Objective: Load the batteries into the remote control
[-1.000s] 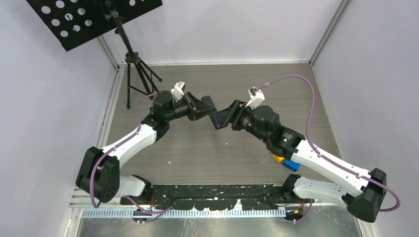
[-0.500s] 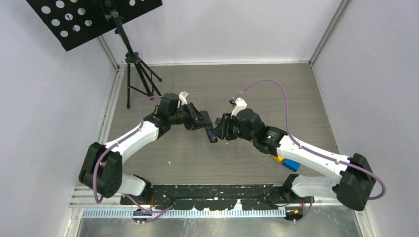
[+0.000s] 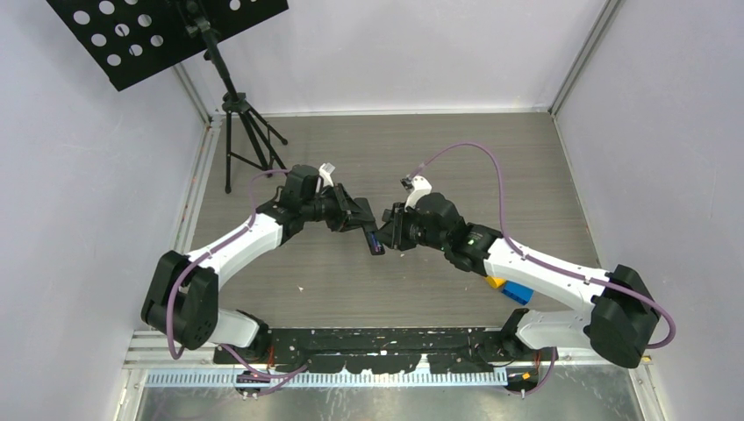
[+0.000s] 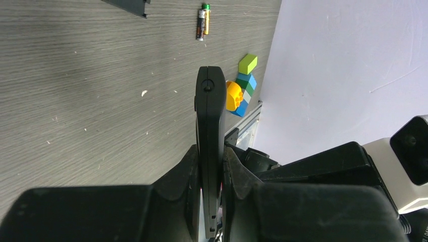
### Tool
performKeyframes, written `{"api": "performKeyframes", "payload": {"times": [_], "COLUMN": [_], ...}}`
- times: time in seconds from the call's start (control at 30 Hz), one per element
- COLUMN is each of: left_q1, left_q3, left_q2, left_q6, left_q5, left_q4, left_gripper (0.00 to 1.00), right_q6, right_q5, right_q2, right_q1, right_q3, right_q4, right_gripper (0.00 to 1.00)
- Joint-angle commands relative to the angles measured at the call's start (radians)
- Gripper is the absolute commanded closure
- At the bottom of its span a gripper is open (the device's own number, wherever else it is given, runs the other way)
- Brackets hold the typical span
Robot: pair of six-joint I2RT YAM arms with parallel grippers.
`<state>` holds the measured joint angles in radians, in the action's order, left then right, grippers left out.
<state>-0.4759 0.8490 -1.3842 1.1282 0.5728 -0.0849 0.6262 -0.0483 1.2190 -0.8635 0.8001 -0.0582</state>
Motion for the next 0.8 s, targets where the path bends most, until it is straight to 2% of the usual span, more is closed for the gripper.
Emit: {"api": "performKeyframes", "payload": {"times": [0.0, 0.13, 0.3, 0.43, 0.57, 0.77], "left_q1": [-0.004, -0.004, -0.004, -0.004, -0.004, -0.004], "left_q3": [0.05, 0.051, 0.062, 0.071, 0.073, 0.072], "left_q2": [0.006, 0.009, 0.003, 0.0, -0.004, -0.01], "left_q6": [-0.007, -0.01, -0.026, -0.045, -0.05, -0.066], "left_q5": [0.021, 0.022, 0.022, 0.009, 0.007, -0.013], "left_q4": [0.028, 0.027, 0.015, -0.014, -0.019, -0.039], "left_gripper": [1.0, 1.0, 1.0, 1.0, 1.0, 1.0], "right_q6": [-0.008, -0.032, -0.05, -0.064, -0.062, -0.035], "right_q5": [0.027, 0.064, 0.002, 0.008, -0.008, 0.0], "right_q2": [0.028, 0.062, 0.104, 0.129, 0.148, 0.134], "right_q1": [-0.002, -0.001, -0.003, -0.003, -0.002, -0.002], "right_q3": [0.003, 0.035, 0.067, 0.086, 0.086, 0.075], "right_q4": [0.02, -0.032, -0.055, -0.086, -0.085, -0.06], "right_gripper": [0.81, 0.81, 0.71, 0.7, 0.83, 0.95]}}
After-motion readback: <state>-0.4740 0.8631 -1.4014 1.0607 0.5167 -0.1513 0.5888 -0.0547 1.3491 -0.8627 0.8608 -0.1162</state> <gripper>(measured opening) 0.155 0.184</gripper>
